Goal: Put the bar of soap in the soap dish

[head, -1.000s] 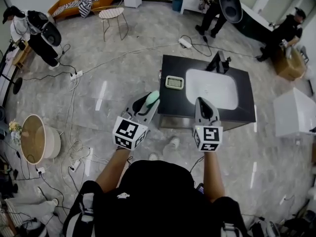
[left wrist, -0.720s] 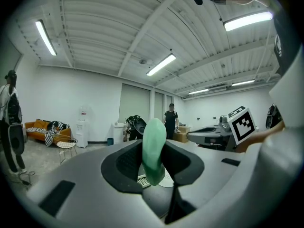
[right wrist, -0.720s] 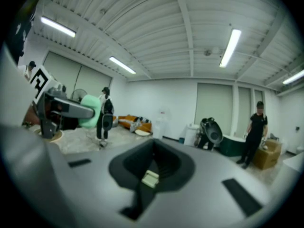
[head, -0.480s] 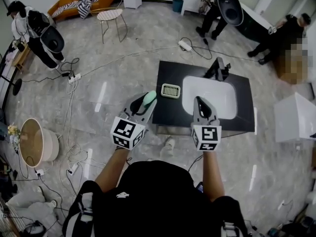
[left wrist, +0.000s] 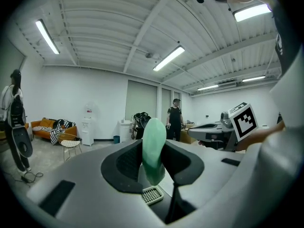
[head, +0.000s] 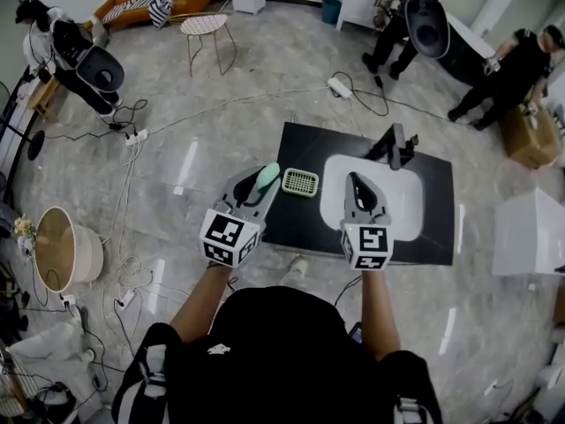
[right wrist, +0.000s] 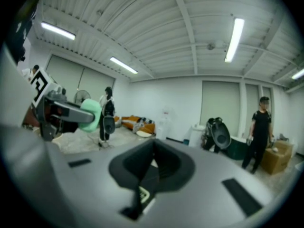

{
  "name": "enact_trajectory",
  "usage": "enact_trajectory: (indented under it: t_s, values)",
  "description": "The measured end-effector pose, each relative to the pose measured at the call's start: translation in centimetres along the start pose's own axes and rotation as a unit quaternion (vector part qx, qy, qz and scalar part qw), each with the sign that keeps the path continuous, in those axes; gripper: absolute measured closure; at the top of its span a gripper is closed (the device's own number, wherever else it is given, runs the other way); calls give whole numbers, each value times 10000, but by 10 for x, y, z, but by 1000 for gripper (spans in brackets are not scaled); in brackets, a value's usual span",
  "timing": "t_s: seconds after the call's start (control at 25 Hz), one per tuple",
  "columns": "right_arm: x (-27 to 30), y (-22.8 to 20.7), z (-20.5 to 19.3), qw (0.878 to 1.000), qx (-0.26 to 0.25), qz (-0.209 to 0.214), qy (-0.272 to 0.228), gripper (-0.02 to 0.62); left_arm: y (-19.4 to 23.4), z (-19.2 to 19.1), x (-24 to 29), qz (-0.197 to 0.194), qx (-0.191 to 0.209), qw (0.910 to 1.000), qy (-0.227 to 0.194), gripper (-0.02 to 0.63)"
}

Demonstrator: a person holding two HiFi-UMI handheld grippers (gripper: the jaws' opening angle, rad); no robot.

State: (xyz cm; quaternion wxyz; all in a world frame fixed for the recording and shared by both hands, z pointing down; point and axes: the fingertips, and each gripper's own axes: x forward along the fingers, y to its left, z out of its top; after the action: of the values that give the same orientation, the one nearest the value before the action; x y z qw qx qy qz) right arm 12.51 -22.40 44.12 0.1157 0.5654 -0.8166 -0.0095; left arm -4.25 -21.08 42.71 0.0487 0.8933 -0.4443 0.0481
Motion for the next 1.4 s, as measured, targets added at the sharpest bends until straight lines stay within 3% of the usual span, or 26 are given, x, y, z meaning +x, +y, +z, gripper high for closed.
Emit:
enact_trajectory:
  t_s: [0.72,1.0,1.4]
  values:
    - [65,-46,-27,9980,-5,619,92,561,14,-34,57,749,-36,9962,450,472]
    - [72,-47,-41,9974,279,618,236,561,18,-60,64,646,67,9944,835,472]
    - [79,-26,-51,9978,-59,271,604,561,38,-103,73,55,292,9883,1497,472]
